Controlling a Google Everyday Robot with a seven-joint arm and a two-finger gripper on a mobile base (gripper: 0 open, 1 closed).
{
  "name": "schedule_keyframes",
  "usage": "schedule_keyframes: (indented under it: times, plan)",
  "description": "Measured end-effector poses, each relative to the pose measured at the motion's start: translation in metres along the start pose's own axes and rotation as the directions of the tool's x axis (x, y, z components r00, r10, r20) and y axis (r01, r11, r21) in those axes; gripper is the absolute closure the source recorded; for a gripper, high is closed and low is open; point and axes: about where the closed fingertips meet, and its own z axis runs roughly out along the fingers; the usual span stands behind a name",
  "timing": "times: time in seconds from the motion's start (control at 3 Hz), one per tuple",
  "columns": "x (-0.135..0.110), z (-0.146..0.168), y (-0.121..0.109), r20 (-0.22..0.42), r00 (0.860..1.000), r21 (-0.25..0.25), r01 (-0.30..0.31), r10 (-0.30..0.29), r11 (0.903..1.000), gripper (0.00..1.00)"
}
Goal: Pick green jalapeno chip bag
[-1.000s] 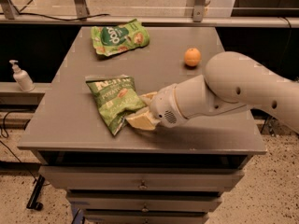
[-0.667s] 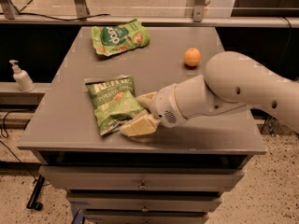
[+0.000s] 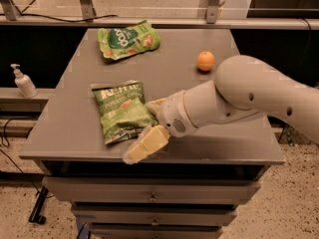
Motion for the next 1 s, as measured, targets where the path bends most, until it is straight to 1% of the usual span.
schedule_keyframes:
  times: [0.33, 0.67, 1.0]
  plan:
    - [0.000, 0.000, 0.000, 0.000, 1.000, 0.000, 0.000, 0.000, 1.0000, 0.00]
    - [-0.021, -0.023, 0.007, 0.030, 0.994, 0.023, 0.103, -0.104, 0.9944, 0.00]
    - [-0.062, -0.062, 0.021, 0.076, 0.956, 0.075, 0.279, -0.284, 0.9574, 0.17]
